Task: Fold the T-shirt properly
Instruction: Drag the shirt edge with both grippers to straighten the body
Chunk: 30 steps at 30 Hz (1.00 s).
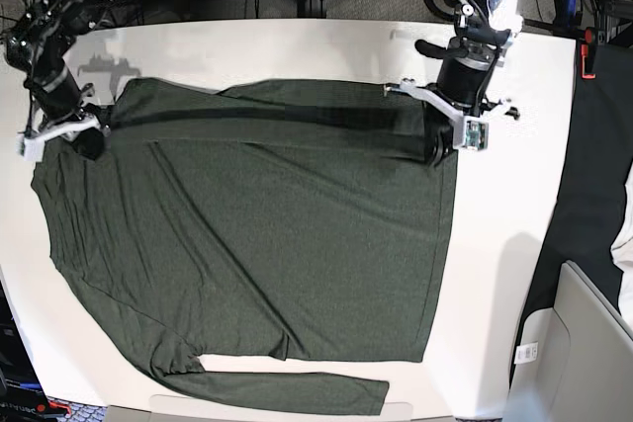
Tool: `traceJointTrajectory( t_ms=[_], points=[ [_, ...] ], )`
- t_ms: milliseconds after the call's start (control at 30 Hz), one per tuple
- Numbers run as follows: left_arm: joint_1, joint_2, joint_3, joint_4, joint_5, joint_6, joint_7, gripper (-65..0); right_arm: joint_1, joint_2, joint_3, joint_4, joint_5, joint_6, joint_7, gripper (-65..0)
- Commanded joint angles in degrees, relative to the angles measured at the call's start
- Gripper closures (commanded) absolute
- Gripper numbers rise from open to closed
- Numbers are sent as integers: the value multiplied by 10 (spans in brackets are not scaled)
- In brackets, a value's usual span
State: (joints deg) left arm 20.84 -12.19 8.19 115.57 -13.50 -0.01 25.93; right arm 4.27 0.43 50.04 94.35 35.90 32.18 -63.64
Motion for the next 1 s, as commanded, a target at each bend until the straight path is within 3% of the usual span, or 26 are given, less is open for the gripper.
traceJointTrajectory(
  t_ms=[0, 300, 433, 633, 767, 967],
  points=[
    [-5, -3, -2, 2, 3, 1, -8, 0, 13, 2, -2, 3, 8, 4, 19, -9],
    [-13, -1, -3, -32, 3, 1, -8, -3, 25, -11, -2, -7, 0, 4, 24, -14],
    [-11, -1, -4, -33, 4, 4, -8, -56, 15, -11, -2, -6, 1, 3, 52, -51],
    [-13, -1, -3, -33, 4, 92, -8, -136, 3, -11, -1, -3, 2, 3, 55, -180],
    [-11, -2, -3, -30, 4, 96, -8, -141, -6, -11, -1, -3, 4, 3, 54, -181],
    [52, -2, -3, -3, 4, 96, -8, -143, -50, 4, 0, -2, 80, 3, 48, -182]
  ],
)
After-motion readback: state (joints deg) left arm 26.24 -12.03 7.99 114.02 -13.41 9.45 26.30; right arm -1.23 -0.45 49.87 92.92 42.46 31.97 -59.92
